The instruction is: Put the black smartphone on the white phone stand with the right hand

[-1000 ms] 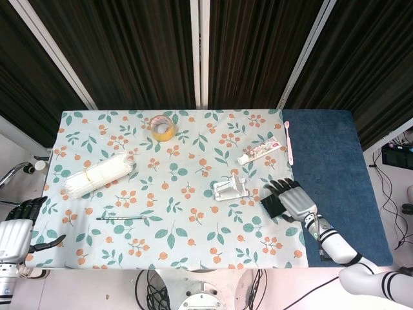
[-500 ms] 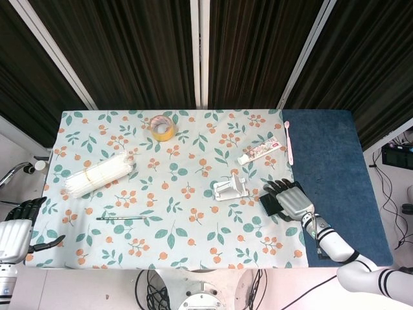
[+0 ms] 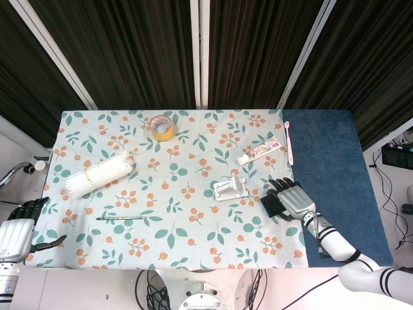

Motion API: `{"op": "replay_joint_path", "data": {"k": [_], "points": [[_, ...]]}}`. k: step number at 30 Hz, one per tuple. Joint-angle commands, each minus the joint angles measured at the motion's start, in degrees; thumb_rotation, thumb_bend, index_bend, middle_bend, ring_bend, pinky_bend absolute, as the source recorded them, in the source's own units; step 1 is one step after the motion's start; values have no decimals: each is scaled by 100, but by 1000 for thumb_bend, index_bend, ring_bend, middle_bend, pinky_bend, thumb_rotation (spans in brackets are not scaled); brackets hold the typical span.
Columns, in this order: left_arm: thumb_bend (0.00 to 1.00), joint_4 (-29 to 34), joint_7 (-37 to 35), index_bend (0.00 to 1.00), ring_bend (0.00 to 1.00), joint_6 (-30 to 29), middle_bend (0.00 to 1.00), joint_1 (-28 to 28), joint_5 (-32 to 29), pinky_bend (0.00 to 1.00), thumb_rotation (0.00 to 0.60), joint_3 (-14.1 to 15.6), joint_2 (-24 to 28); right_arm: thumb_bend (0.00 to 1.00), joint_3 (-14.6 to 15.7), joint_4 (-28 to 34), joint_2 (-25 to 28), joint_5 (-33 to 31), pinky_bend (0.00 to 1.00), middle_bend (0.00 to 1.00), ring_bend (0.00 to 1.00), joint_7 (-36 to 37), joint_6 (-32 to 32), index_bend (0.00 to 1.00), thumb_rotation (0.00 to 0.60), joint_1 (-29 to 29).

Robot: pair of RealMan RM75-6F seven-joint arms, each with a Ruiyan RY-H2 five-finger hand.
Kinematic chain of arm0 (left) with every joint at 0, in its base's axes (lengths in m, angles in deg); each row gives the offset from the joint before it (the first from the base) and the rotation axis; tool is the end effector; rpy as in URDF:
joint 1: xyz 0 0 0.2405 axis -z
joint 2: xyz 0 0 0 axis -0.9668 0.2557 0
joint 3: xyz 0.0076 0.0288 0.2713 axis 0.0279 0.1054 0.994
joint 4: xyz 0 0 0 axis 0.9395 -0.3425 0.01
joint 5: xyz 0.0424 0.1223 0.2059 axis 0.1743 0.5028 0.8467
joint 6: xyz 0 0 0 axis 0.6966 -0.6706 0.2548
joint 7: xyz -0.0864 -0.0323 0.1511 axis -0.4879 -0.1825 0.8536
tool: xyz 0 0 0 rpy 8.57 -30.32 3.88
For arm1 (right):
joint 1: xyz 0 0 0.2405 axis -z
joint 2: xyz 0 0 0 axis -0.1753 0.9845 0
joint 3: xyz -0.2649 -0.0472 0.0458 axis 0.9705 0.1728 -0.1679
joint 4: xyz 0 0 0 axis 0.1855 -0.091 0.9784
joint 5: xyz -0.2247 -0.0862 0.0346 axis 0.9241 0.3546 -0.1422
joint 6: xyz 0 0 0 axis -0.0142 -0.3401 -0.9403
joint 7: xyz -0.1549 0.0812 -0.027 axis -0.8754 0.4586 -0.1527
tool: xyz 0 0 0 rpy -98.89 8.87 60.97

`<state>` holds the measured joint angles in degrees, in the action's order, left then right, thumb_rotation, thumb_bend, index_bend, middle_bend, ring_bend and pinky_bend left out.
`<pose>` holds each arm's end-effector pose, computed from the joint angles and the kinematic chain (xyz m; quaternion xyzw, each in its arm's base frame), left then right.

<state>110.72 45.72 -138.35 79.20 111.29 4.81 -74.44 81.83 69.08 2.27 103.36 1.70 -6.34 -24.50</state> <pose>-0.3790 0.2031 0.1117 -0.6145 -0.4010 -0.3175 0.6006 -0.2821 -0.3512 -0.0311 0.7966 -0.3941 0.2309 0.3959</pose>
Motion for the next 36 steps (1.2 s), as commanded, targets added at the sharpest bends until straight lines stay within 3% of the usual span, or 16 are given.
{"op": "replay_joint_path", "data": {"k": [1, 6, 21, 29, 36], "points": [[61, 16, 12, 101, 124, 18, 134, 6, -13, 214, 319, 1, 10, 177, 16, -27, 7, 82, 0, 0, 0, 209, -14, 369, 600, -9], [61, 16, 9, 102, 125, 33, 134, 7, -27, 214, 318, 2, 1, 182, 35, -108, -11, 272, 0, 6, 0, 558, 58, 401, 600, -4], [61, -28, -16, 102, 125, 45, 130, -2, -44, 215, 321, 11, -27, 208, 135, -511, -143, 830, 0, 331, 7, 1450, 559, 465, 600, 105], [61, -3, -1, 101, 125, 92, 121, 5, -80, 216, 319, 13, -23, 278, 170, -692, -202, 1002, 0, 344, 219, 1830, 790, 467, 600, 162], [61, 17, 12, 101, 125, 85, 115, 6, -80, 216, 324, 9, -17, 296, 201, -810, -213, 1089, 0, 340, 263, 2068, 898, 467, 600, 188]]}}
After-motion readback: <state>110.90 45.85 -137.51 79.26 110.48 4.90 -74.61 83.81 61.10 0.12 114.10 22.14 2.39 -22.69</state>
